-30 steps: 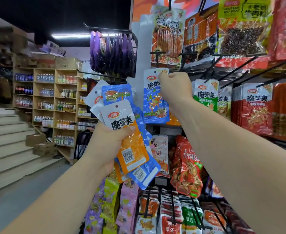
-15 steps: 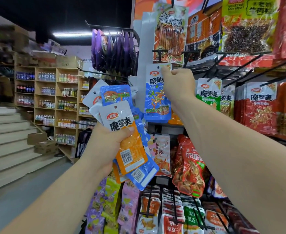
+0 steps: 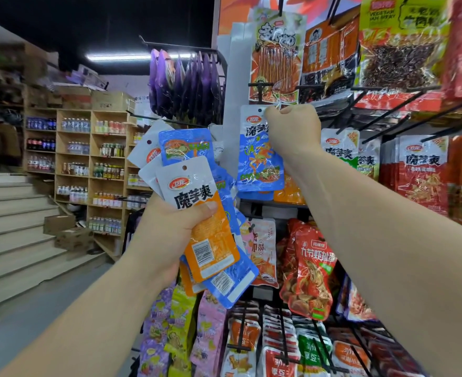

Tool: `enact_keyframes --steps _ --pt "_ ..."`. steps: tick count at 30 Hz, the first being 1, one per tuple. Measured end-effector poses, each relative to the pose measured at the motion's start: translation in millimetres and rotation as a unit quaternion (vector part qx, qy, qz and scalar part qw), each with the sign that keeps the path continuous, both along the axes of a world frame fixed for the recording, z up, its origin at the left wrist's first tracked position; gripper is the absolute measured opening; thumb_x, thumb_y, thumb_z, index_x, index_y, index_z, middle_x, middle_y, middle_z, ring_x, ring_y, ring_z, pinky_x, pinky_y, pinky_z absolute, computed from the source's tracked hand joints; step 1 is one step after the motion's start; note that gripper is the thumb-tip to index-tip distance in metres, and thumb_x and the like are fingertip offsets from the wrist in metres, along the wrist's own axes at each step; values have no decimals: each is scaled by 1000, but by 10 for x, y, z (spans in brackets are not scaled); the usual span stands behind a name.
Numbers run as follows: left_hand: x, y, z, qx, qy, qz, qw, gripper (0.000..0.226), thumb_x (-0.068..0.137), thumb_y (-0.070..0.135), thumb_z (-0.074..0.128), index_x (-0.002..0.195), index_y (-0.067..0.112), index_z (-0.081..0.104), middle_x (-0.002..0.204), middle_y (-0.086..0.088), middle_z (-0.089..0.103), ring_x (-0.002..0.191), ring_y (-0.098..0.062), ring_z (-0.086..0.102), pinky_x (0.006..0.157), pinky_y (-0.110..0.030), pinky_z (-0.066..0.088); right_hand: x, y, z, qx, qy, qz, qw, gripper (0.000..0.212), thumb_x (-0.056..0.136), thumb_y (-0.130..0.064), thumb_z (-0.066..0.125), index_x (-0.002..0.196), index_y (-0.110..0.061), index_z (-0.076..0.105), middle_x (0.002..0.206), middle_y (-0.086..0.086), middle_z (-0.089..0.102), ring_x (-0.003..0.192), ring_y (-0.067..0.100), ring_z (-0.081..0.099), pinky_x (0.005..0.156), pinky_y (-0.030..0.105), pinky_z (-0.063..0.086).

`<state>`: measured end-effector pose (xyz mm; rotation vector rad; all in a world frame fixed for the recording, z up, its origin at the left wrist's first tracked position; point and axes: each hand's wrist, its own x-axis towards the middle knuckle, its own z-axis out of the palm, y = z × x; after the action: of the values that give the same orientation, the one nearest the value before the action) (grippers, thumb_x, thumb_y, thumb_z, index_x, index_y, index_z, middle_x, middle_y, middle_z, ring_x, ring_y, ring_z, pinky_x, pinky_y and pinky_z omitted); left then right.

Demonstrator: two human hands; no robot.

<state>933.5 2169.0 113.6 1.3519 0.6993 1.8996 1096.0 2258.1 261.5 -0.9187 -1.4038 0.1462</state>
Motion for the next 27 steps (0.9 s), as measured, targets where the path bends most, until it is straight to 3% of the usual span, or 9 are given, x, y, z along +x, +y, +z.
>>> enact_keyframes --steps 5,10,15,19,23,27 --pt "29 -4 -3 4 11 -3 1000 33 91 -6 69 113 18 69 102 -6 80 89 -25 79 68 -38 64 25 30 33 3 -10 -9 1000 57 91 -22 60 45 -19 27 33 -11 16 42 18 16 52 29 21" --pt "21 1 -31 3 7 0 1000 32 91 -6 69 115 16 69 102 -7 80 88 -26 79 65 -35 64 51 99 31 2 -8 -10 1000 65 96 -43 67 47 -19 31 29 -9 21 45 20 26 54 33 29" --pt "25 -5 -56 -3 1 5 1000 35 91 -6 68 121 12 67 102 -7 80 86 -25 79 63 -34 63 -1 126 47 6 15 -2 1000 65 95 -36 68 45 -19 29 30 -10 19 46 21 25 57 33 28" --pt "38 -45 -55 -3 -3 0 1000 37 91 -8 67 120 15 67 102 -5 81 84 -22 79 60 -32 62 -25 148 61 -10 12 2 1000 61 95 -30 67 48 -16 30 34 -10 22 39 13 22 49 29 23" --pt "17 -79 -59 -8 5 8 1000 37 91 -5 69 121 16 68 106 -6 80 90 -25 79 65 -37 65 -12 162 65 -16 34 61 997 50 93 -24 67 49 -23 42 53 -6 42 54 19 38 56 32 36" --pt "10 -120 -67 -3 12 10 1000 36 91 -6 68 114 21 69 101 -3 81 87 -23 79 63 -35 65 14 157 75 8 28 84 996 64 93 -16 66 40 -20 31 45 -7 24 51 21 20 55 34 25"
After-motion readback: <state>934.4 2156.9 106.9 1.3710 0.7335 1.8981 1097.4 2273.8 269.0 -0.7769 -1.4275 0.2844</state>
